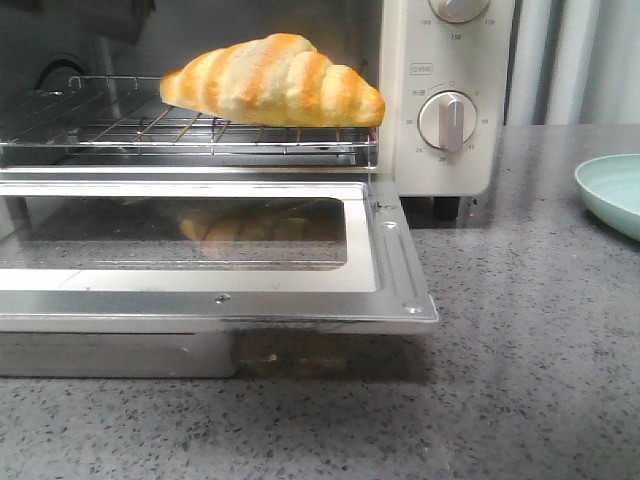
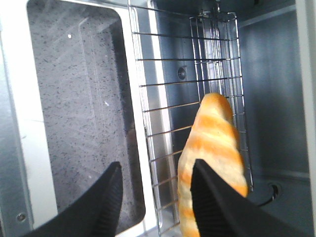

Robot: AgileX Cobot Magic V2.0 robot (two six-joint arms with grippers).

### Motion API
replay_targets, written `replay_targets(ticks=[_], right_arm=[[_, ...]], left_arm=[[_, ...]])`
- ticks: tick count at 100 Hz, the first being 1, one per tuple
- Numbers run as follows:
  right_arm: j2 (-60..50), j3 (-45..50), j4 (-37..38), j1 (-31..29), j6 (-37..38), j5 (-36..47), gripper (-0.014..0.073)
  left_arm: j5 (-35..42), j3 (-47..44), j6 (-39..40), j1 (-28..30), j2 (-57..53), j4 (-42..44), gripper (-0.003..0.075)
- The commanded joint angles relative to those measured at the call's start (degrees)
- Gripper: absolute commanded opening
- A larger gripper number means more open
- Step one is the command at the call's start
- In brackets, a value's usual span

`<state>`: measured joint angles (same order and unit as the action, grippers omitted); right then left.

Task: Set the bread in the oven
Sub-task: 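Lower the croissant onto the wire rack and open the right gripper, then withdraw the right gripper out of the oven toward the plate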

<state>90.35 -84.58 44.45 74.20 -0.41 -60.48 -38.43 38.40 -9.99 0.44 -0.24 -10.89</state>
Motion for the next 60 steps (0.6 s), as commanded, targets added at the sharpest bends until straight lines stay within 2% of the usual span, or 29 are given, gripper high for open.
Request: replay_targets(ticks=[1, 12, 27, 48, 60], right_arm=[[-4.3, -2.2, 2.6, 0.7, 1.0, -1.8, 0.0283], [-7.5, -2.2, 1.6, 0.9, 2.6, -3.2, 0.0284], [-12.5, -2.2, 1.1, 0.9, 2.6, -6.9, 0.0284], [-19.3, -2.2, 1.1, 0.9, 2.6, -14.0, 0.0284], [-23.3, -2.2, 0.8, 0.9, 2.7, -14.3, 0.0284]], left_arm=[[5.2, -1.2, 0.3, 1.8, -1.7, -2.6, -0.0021], [9.6, -5.0, -0.1, 2.3, -1.7, -6.0, -0.0021], [15.3, -11.1, -4.6, 2.3, -1.7, -9.5, -0.0021], [22.7, -18.2, -4.7, 2.3, -1.7, -10.7, -0.0022], [26.4, -21.4, -7.3, 2.3, -1.7, -10.6, -0.0021]])
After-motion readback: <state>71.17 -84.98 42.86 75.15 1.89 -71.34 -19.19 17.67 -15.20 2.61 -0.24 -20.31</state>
